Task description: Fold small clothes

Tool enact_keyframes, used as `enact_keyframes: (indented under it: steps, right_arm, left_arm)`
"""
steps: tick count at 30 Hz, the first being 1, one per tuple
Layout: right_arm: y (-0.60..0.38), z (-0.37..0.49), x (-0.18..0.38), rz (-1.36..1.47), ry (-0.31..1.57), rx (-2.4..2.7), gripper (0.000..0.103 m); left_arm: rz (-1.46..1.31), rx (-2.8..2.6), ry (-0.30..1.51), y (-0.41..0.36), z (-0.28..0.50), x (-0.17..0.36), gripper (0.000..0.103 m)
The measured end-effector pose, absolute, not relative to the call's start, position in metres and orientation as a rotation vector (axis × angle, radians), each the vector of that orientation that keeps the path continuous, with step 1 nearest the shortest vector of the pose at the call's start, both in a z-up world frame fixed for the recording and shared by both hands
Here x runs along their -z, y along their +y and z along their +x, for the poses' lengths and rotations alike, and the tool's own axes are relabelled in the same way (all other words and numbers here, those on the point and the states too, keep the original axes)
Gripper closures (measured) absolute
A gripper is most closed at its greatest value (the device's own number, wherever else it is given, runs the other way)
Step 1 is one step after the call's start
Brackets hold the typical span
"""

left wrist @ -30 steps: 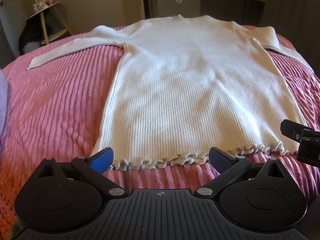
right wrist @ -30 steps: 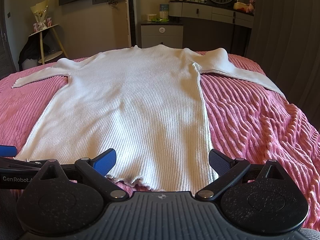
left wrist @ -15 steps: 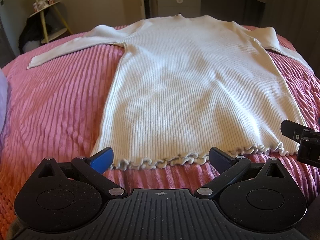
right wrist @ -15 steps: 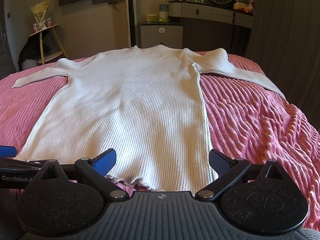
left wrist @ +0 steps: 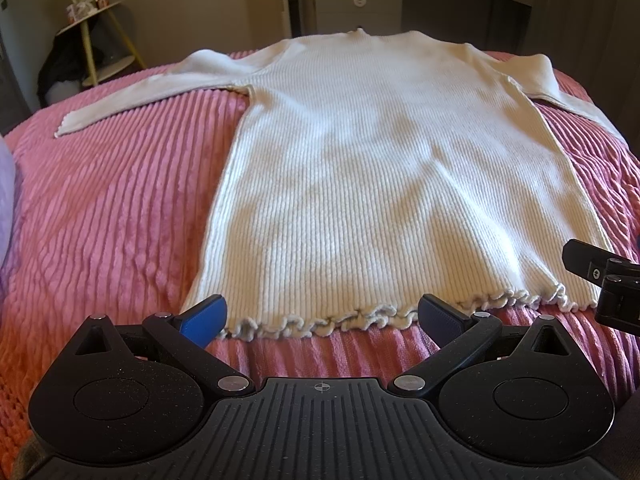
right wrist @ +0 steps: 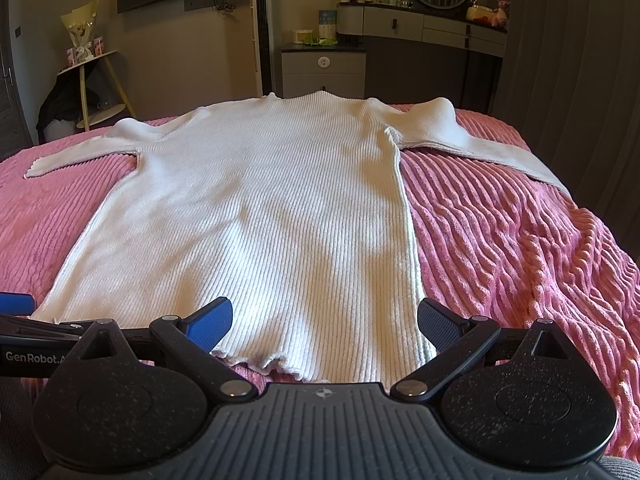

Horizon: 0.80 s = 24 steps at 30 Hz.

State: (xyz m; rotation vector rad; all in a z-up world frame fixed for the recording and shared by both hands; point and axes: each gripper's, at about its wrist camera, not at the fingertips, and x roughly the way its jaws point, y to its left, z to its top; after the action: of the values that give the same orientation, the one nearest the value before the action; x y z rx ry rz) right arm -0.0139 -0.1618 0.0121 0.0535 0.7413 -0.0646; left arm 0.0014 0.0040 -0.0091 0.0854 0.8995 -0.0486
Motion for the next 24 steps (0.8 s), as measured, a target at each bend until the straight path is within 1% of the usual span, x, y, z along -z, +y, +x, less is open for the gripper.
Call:
enact_keyframes:
  steps: [24]
  right_arm:
    - [-0.1628, -0.0149, -0.0139, 0.084, 0.731, 0.052, 0.004]
  left_arm:
    - [0.071, 0.055, 0.896, 0.002, 0.0003, 0.0043, 0.0]
